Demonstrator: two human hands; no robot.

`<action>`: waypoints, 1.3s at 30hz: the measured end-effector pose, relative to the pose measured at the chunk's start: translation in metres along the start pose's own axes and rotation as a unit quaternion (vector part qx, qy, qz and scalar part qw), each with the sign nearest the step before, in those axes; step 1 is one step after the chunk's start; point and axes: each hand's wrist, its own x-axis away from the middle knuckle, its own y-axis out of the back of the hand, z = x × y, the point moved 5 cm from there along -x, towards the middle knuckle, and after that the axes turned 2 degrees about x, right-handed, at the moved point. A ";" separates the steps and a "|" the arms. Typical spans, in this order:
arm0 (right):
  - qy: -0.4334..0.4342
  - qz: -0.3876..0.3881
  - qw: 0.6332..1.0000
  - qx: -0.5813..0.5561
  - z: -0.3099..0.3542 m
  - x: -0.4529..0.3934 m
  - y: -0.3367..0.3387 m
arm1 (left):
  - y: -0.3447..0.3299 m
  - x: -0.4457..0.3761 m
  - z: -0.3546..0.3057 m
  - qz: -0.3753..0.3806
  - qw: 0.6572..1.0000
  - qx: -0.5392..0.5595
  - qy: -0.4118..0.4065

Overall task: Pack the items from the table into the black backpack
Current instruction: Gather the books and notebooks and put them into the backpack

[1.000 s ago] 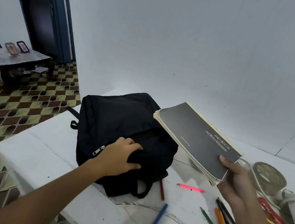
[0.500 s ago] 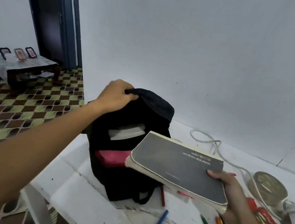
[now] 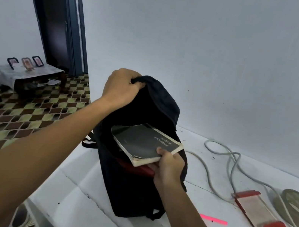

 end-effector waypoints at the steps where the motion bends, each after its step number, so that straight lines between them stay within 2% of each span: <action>1: -0.004 -0.006 1.000 -0.001 -0.006 -0.008 -0.009 | 0.002 -0.005 -0.001 -0.003 1.000 0.000 -0.005; 6: -0.021 -0.032 0.999 0.004 -0.030 -0.045 -0.042 | 0.003 -0.013 -0.008 0.016 0.999 0.023 -0.028; 12: 0.032 -0.083 0.992 0.085 -0.048 -0.104 -0.083 | 0.011 -0.016 -0.004 0.030 0.997 0.064 -0.043; 15: 0.021 -0.097 0.988 0.116 -0.053 -0.125 -0.092 | 0.015 -0.019 -0.002 0.033 0.996 0.071 -0.046; 18: -0.013 -0.040 0.983 0.180 -0.048 -0.137 -0.100 | 0.015 -0.022 0.004 0.035 0.995 0.076 -0.048; 21: -0.090 0.033 0.968 0.233 -0.037 -0.138 -0.098 | 0.012 -0.024 0.010 0.039 0.995 0.080 -0.037; 24: -0.111 0.095 0.924 0.353 -0.027 -0.134 -0.084 | 0.007 -0.025 0.013 0.042 0.995 0.085 -0.029; 28: -0.071 0.133 0.860 0.487 -0.031 -0.137 -0.067 | -0.003 -0.020 0.013 0.056 0.994 0.094 -0.013; 31: -0.025 0.149 0.831 0.535 -0.037 -0.136 -0.068 | -0.007 -0.015 0.013 0.059 0.994 0.094 -0.008; 32: 0.010 0.139 0.798 0.586 -0.037 -0.137 -0.069 | -0.008 -0.013 0.014 0.059 0.994 0.094 -0.004; 34: 0.097 0.066 0.682 0.722 -0.028 -0.133 -0.070 | -0.008 -0.011 0.016 0.061 0.994 0.092 0.003; 35: 0.142 0.017 0.640 0.755 -0.021 -0.129 -0.069 | -0.008 -0.009 0.016 0.060 0.994 0.092 0.007; 36: 0.183 -0.014 0.625 0.759 -0.015 -0.127 -0.068 | -0.008 -0.008 0.016 0.059 0.994 0.093 0.009; 37: 0.209 -0.029 0.626 0.751 -0.012 -0.127 -0.065 | -0.008 -0.007 0.016 0.057 0.994 0.094 0.011; 38: 0.218 -0.030 0.635 0.740 -0.011 -0.130 -0.062 | -0.006 -0.006 0.015 0.056 0.994 0.095 0.013; 39: 0.209 -0.024 0.658 0.723 -0.010 -0.133 -0.058 | -0.006 -0.005 0.014 0.058 0.994 0.096 0.014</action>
